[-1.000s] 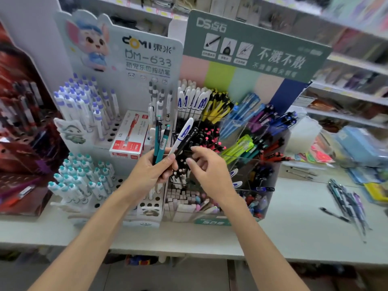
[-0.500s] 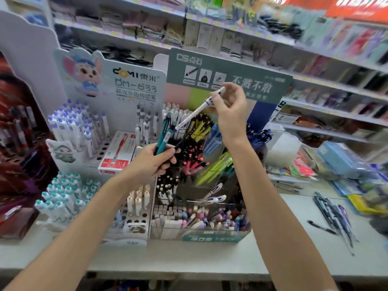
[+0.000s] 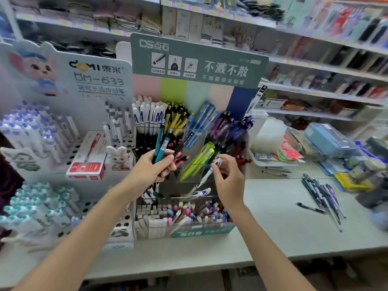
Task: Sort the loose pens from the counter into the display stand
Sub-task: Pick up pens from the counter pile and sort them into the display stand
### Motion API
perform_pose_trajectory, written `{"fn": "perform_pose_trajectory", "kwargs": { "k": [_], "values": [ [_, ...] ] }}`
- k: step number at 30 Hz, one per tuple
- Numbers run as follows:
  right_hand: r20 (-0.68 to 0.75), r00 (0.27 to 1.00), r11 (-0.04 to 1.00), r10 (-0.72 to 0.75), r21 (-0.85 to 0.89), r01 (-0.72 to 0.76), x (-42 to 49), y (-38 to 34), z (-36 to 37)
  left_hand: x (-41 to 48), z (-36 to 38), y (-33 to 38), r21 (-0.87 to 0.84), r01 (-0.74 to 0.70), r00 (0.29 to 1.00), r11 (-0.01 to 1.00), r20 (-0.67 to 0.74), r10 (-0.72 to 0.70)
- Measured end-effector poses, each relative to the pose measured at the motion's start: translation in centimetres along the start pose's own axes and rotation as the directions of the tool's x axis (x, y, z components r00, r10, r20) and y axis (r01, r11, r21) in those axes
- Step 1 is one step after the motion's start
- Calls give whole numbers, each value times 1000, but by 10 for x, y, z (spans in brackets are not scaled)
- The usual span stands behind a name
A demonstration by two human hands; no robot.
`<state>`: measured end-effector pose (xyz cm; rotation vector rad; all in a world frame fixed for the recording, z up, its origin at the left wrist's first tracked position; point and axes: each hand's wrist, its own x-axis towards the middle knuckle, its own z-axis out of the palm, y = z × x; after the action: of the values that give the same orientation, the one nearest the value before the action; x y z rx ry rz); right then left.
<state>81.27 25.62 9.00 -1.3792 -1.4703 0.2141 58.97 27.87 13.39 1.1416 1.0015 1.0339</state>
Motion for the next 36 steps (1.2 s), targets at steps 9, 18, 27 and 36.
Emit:
{"fn": "perform_pose_trajectory", "kwargs": {
  "k": [9,18,27,36],
  "values": [
    [74,993,995,-86,-47,90,-8,-8,13,0,4,-7,-26,17,999,1000,46,-16],
    [104,994,929,-14,369,-25,65,-112,31,-14,-14,11,23,-53,999,998,-1,53],
    [310,880,929,-360,33,369,78,-117,93,-34,-67,17,-99,-86,992,991,-103,76],
    [451,866,952,-215,294,84,64,-129,60,-39,-49,26,-2,-43,998,999,37,43]
  ]
}}
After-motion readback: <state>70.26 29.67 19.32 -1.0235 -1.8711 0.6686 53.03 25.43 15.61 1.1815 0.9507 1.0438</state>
